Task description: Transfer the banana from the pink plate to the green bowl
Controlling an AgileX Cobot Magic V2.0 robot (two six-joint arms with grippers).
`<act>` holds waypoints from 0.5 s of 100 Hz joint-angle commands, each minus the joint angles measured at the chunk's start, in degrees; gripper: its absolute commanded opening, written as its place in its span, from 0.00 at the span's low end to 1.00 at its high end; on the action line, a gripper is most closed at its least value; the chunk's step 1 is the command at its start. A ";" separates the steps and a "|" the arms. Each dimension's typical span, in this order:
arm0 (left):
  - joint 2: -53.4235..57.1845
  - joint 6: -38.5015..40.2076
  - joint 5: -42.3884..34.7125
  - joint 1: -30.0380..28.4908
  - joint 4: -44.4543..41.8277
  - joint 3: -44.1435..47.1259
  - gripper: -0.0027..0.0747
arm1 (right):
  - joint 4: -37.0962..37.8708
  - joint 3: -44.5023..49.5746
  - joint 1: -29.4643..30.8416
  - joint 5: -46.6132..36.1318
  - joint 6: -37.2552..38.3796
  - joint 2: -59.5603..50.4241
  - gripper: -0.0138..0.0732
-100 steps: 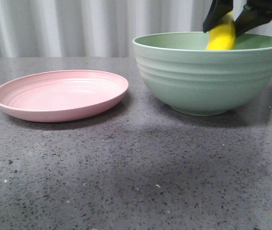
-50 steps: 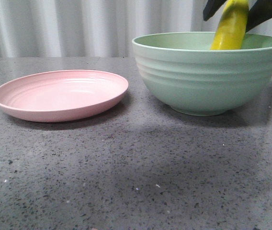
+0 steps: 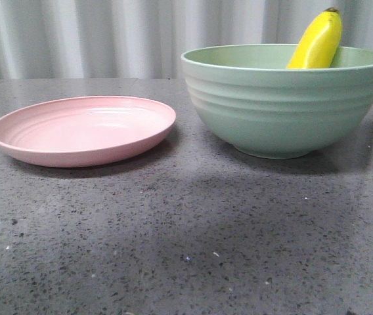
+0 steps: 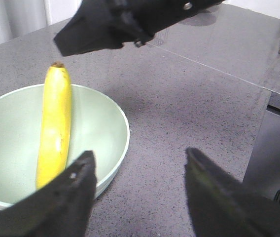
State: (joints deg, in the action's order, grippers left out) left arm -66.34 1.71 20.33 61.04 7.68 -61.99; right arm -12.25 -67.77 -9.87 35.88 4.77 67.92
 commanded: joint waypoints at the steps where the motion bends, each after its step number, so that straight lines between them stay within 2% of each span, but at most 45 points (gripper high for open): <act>1: 1.45 0.01 -4.18 0.35 0.25 -1.99 0.28 | 0.67 -1.48 -0.08 -1.60 -0.68 -3.70 0.36; 20: 1.55 0.01 -3.99 0.35 0.25 -1.47 0.01 | 1.23 -1.48 -0.08 1.41 -1.97 -8.25 0.16; 30: 1.52 0.01 -3.85 0.35 0.25 -1.25 0.01 | 1.36 -1.48 -0.08 2.93 -3.09 -10.41 0.11; 50: 2.24 0.01 -3.95 0.35 -2.34 -1.15 0.01 | 1.75 2.27 -0.08 1.18 -4.77 -15.76 0.10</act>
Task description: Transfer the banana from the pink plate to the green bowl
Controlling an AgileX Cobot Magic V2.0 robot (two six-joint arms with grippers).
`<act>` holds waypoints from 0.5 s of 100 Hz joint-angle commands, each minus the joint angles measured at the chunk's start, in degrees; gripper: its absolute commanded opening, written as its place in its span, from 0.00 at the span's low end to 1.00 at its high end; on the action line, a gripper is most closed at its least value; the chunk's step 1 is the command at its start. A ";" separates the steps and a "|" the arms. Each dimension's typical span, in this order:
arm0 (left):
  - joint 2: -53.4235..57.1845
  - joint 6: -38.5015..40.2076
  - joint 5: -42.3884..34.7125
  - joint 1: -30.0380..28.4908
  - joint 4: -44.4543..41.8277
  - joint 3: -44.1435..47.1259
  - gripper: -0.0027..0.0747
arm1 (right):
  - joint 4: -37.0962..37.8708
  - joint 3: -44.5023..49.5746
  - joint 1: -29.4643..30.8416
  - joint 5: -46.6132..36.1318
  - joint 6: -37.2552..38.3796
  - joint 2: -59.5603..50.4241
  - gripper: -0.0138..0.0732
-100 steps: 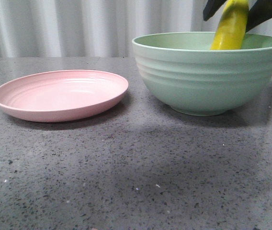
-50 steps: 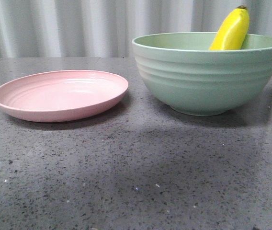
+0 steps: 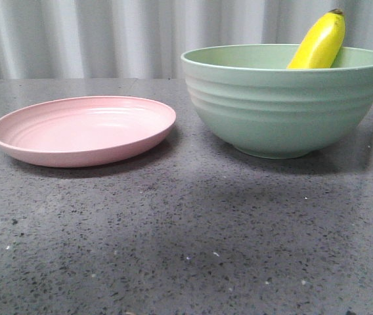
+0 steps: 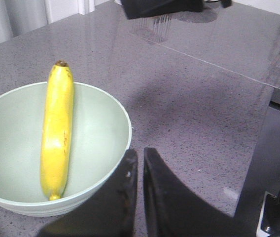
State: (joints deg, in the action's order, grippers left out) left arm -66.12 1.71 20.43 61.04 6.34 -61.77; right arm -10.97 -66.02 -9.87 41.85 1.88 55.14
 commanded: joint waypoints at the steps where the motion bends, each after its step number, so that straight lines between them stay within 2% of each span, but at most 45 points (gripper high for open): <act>1: 2.13 0.01 -4.05 0.35 -1.16 -1.37 0.01 | 0.47 1.05 -0.08 -4.94 -2.24 -3.45 0.10; 23: 6.58 0.01 -9.58 0.35 -1.42 3.54 0.01 | 1.31 12.96 -0.08 -13.95 -2.72 -12.67 0.10; 50: 16.06 0.01 -22.10 0.35 -6.34 17.84 0.01 | 2.03 28.96 -0.08 -23.04 -6.64 -25.77 0.10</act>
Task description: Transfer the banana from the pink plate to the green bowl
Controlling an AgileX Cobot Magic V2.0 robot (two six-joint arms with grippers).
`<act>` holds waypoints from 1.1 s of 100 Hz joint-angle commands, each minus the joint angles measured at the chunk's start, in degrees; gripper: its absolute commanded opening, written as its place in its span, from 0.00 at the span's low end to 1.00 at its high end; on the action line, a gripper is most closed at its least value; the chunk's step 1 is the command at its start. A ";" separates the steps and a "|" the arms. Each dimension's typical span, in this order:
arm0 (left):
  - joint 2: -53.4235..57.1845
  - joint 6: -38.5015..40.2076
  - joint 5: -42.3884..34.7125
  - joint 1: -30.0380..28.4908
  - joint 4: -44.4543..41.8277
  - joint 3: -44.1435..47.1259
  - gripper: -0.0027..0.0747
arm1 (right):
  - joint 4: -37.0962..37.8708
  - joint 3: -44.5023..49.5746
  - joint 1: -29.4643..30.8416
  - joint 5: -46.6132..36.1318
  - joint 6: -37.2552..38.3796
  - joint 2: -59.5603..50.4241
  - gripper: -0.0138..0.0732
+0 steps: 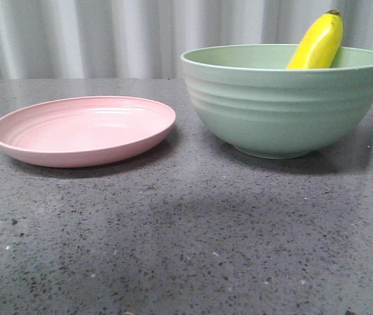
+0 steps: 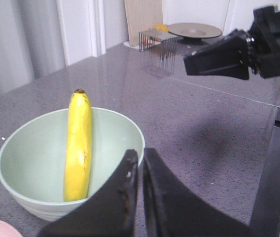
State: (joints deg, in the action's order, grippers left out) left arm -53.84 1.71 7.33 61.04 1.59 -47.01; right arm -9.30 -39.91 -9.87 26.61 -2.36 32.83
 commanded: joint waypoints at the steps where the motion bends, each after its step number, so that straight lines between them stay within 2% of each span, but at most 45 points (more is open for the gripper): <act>1: 4.29 0.01 -9.78 0.35 -1.59 3.53 0.01 | 0.36 2.84 -0.08 -8.07 -2.39 -3.47 0.10; 21: 11.79 0.01 -18.20 0.35 -1.59 15.73 0.01 | 0.44 12.43 -0.08 -13.11 -2.88 -13.35 0.10; 32: 15.66 0.01 -18.60 0.35 -1.59 20.89 0.01 | 0.74 15.47 -0.08 -14.34 -2.88 -17.78 0.10; 49: 21.03 0.01 -18.60 0.35 -1.14 26.48 0.01 | 5.05 19.07 -0.08 -14.73 -2.88 -24.09 0.10; 71: 25.49 0.01 -18.57 0.35 -1.14 30.36 0.01 | 4.92 20.71 -0.08 -13.33 -2.88 -28.62 0.10; 110: 25.51 0.01 -18.49 0.35 -1.14 30.47 0.01 | 4.79 20.71 -0.08 -13.20 -2.88 -28.62 0.10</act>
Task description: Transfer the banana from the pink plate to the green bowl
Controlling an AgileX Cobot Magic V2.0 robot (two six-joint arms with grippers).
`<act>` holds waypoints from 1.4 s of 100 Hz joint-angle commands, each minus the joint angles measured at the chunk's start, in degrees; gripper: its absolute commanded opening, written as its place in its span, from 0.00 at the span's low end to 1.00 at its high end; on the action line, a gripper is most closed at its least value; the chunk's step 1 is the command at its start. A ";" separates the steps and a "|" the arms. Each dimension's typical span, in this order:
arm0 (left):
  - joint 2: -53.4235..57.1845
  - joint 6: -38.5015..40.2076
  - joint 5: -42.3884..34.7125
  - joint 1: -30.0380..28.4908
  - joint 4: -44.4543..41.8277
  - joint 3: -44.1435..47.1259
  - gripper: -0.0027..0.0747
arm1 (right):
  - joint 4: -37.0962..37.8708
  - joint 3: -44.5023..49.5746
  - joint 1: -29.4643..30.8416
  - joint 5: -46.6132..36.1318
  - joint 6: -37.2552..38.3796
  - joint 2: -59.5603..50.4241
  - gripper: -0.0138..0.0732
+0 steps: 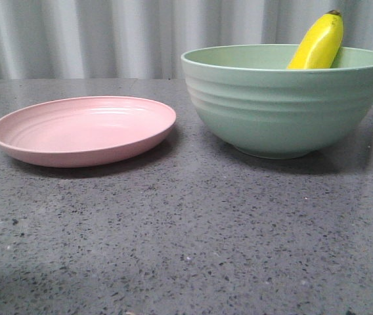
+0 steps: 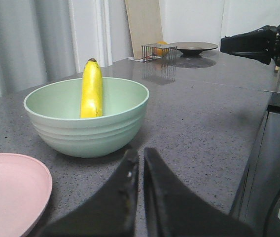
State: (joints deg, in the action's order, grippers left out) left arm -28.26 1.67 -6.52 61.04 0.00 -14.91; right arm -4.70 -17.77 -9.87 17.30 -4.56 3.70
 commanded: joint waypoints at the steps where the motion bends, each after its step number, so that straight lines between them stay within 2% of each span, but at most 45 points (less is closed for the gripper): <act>1: -0.07 0.05 -4.64 0.35 0.45 -1.64 0.01 | 0.19 -1.43 -0.08 -3.90 -0.69 0.51 0.10; 48: -0.07 0.05 -4.64 0.35 0.45 -1.59 0.01 | 0.19 -1.43 -0.08 -3.90 -0.69 0.51 0.10; 71: -0.07 0.05 -5.67 -1.04 0.45 3.38 0.01 | 0.19 -1.43 -0.08 -3.90 -0.69 0.51 0.10; 90: -0.07 0.05 -12.27 -7.87 1.02 6.68 0.01 | 0.19 -1.43 -0.08 -3.90 -0.69 0.51 0.10; 117: -0.07 0.05 -24.50 -20.64 1.02 12.28 0.01 | 0.19 -1.43 -0.08 -3.90 -0.69 0.51 0.10; 126: -0.07 0.05 -26.25 -25.11 1.02 14.38 0.01 | 0.19 -1.43 -0.08 -3.90 -0.69 0.51 0.10; 140: -0.07 0.05 -24.78 -31.92 1.02 15.67 0.01 | 0.19 -1.43 -0.08 -3.90 -0.69 0.51 0.10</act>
State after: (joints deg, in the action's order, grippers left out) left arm -28.16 1.67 -27.00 32.50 0.49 0.24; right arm -4.70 -17.77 -9.87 17.43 -4.60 3.70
